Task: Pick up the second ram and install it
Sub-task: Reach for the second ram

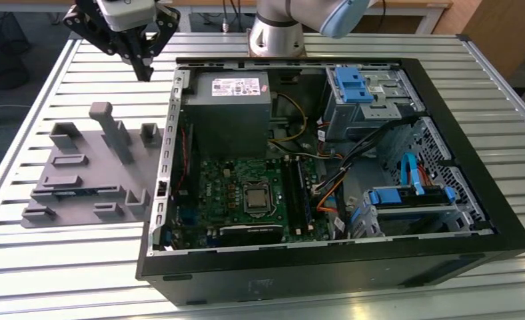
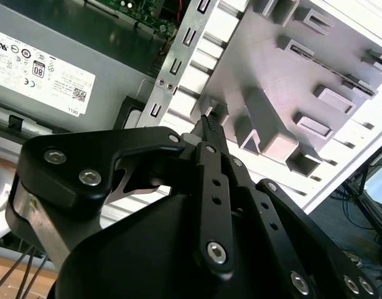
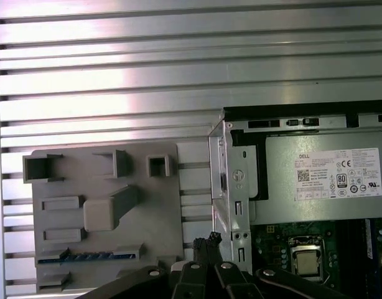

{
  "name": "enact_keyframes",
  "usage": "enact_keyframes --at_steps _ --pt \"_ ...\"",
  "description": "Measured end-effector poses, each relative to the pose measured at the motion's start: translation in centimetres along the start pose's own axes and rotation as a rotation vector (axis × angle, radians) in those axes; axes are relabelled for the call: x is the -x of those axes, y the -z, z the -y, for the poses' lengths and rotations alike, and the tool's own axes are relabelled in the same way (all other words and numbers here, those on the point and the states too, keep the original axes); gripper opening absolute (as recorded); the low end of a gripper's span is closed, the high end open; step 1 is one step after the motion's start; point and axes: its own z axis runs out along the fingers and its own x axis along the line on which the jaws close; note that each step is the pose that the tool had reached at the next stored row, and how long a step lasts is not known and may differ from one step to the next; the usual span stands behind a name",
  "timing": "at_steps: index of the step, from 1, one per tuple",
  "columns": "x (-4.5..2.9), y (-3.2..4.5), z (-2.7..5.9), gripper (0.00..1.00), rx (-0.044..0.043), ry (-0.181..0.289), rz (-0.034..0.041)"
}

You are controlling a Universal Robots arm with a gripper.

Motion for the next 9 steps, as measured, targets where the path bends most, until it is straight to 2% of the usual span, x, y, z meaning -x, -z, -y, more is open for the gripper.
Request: enact_keyframes --at_steps 9 --pt "-0.58 -0.06 0.05 0.11 -0.0002 0.000 -0.0017"
